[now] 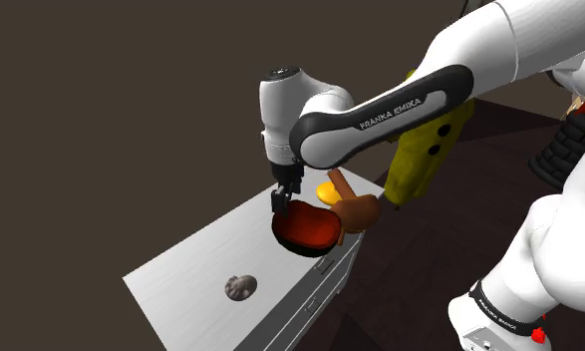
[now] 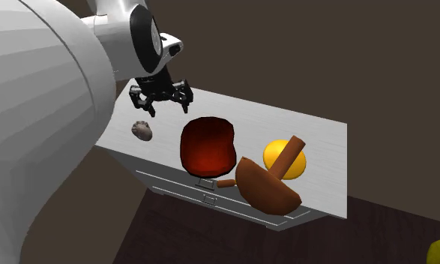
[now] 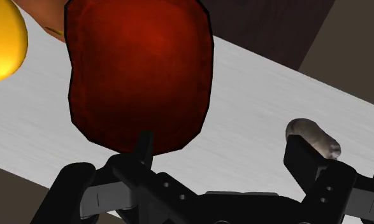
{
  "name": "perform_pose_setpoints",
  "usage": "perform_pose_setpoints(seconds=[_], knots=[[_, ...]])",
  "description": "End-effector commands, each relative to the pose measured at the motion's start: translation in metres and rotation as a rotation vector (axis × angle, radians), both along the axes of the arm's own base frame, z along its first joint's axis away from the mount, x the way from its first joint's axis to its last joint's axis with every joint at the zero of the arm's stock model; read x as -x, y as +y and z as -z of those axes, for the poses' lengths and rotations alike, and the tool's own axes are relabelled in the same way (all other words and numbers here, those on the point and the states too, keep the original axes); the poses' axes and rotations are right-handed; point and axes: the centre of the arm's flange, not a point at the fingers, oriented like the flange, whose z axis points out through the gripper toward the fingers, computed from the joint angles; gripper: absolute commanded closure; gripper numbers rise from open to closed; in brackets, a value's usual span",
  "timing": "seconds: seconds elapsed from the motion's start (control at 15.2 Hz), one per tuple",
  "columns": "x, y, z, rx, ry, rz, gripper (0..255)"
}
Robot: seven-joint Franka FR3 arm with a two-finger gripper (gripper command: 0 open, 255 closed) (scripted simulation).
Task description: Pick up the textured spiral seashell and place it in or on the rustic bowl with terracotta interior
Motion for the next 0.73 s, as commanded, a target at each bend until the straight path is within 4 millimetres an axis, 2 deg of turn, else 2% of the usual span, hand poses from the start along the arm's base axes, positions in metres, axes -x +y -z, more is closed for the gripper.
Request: perform_pose_setpoints(seconds=[0.0,0.66], knots=[[-0.005,0.021,0.021,0.006,0.01,-0.039,0],[-0.012,0.122,0.114,0.04,0.06,-0.23,0]])
